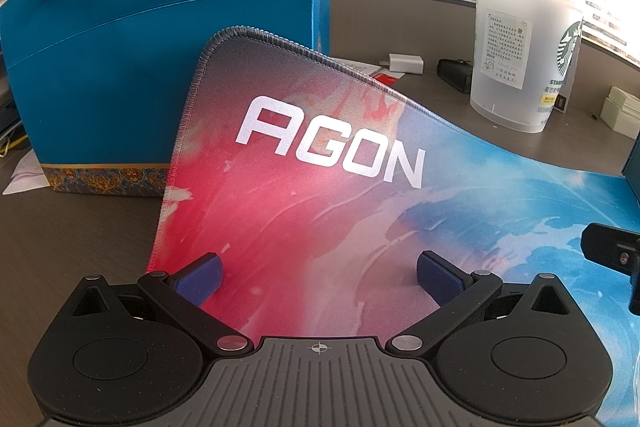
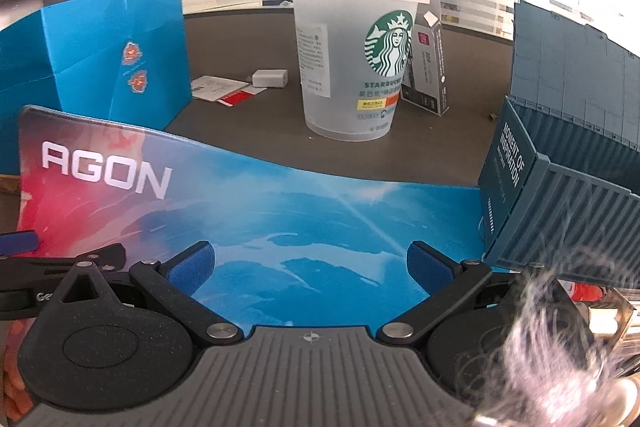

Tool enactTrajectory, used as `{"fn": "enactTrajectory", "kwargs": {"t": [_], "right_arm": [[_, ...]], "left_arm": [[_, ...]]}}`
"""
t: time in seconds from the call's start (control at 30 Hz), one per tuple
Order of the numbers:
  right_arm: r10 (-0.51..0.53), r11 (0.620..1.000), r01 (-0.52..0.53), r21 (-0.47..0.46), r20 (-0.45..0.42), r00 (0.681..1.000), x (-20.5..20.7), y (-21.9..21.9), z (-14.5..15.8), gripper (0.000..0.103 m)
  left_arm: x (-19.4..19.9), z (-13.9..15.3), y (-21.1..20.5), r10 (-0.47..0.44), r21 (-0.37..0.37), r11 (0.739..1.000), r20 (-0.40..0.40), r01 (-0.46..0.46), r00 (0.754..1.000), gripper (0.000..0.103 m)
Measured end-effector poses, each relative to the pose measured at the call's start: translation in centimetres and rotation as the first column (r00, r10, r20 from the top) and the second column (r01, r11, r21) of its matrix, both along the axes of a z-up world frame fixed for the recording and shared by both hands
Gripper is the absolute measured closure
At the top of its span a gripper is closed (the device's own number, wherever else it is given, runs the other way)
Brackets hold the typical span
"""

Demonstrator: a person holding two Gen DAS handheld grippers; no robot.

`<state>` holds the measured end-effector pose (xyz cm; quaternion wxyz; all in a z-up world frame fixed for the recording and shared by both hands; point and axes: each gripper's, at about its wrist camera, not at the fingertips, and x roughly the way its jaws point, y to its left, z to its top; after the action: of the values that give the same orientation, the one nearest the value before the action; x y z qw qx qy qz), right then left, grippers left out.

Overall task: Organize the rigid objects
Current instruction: 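Move the right tool toward the pile of pens and tubes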

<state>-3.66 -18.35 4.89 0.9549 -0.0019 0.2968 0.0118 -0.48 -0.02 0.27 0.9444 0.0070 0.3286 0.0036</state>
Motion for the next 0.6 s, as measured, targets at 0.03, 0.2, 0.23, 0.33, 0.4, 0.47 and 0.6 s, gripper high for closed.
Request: {"fn": "enactTrajectory", "kwargs": {"t": [0.03,0.2,0.23,0.33,0.4,0.47,0.6], "right_arm": [[0.002,1.000,-0.002,0.002,0.003,1.000,-0.1,0.0,0.1,0.000],[0.001,1.000,-0.001,0.004,0.012,1.000,-0.7,-0.3,0.4,0.000],[0.002,1.000,-0.002,0.005,0.014,1.000,-0.9,-0.4,0.4,0.000],[0.013,1.000,-0.013,0.002,0.018,1.000,-1.5,-0.7,0.7,0.000],[0.024,1.000,-0.024,-0.011,0.026,0.999,-2.1,-1.1,1.0,0.000],[0.035,0.999,-0.034,-0.025,0.035,0.999,-2.9,-1.6,1.4,0.000],[0.058,0.997,-0.055,-0.062,0.051,0.997,-4.7,-3.1,2.2,0.000]], "left_arm": [[0.0,0.0,0.0,0.000,0.000,1.000,0.000,0.000,1.000,0.000],[0.0,0.0,0.0,0.000,0.000,1.000,0.000,0.000,1.000,0.000],[0.0,0.0,0.0,0.000,0.000,1.000,0.000,0.000,1.000,0.000],[0.0,0.0,0.0,0.000,0.000,1.000,0.000,0.000,1.000,0.000],[0.0,0.0,0.0,0.000,0.000,1.000,0.000,0.000,1.000,0.000],[-0.1,0.0,0.0,0.000,0.000,1.000,0.000,0.000,1.000,0.000],[-0.1,0.1,0.0,0.000,0.000,1.000,0.000,0.000,1.000,0.000]]}}
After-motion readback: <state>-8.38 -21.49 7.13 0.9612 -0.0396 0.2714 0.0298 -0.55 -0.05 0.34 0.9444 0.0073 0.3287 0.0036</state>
